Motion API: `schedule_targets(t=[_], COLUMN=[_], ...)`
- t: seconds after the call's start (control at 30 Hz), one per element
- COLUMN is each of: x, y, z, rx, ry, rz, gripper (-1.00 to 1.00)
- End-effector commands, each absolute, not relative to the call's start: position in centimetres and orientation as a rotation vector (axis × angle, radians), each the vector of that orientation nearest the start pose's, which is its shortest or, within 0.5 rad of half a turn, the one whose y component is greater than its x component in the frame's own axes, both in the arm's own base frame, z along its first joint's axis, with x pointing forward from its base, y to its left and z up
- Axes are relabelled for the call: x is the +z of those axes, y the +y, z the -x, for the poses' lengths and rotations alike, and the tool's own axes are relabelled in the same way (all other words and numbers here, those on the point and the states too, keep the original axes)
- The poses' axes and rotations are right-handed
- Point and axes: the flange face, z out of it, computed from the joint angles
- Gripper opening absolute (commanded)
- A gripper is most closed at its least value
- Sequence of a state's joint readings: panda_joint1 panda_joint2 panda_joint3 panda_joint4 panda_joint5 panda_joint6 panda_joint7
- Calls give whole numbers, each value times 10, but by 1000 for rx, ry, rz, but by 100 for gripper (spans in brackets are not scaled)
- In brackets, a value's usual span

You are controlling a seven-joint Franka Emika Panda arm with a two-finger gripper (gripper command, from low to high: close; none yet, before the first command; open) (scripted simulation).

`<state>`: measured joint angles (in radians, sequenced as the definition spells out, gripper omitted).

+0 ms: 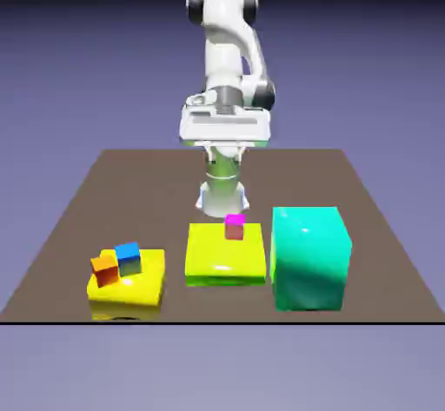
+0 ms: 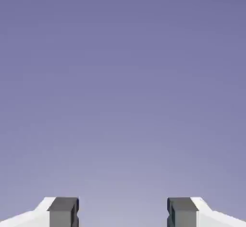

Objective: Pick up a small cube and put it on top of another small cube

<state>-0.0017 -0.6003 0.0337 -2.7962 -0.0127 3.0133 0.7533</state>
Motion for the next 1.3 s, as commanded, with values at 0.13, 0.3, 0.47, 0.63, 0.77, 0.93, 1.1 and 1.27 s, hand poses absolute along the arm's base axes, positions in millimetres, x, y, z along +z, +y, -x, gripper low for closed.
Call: schedule_targets(t=[0.13, 0.3, 0.47, 0.63, 0.77, 0.93, 1.1, 1.27], x=[449, 418, 379, 331, 286, 234, 193, 172], y=[91, 163, 225, 274, 300, 303, 308, 304], z=[-389, -375, -348, -309, -273, -257, -236, -240], rx=[-1094, -1091, -1061, -974, -836, -537, -296, -173], ry=[431, -130, -752, -1409, -1936, -2474, -2897, -3012], rz=[2795, 3001, 3077, 2982, 2773, 2482, 2036, 1869], gripper=[0, 0, 0, 0, 0, 0, 0, 0])
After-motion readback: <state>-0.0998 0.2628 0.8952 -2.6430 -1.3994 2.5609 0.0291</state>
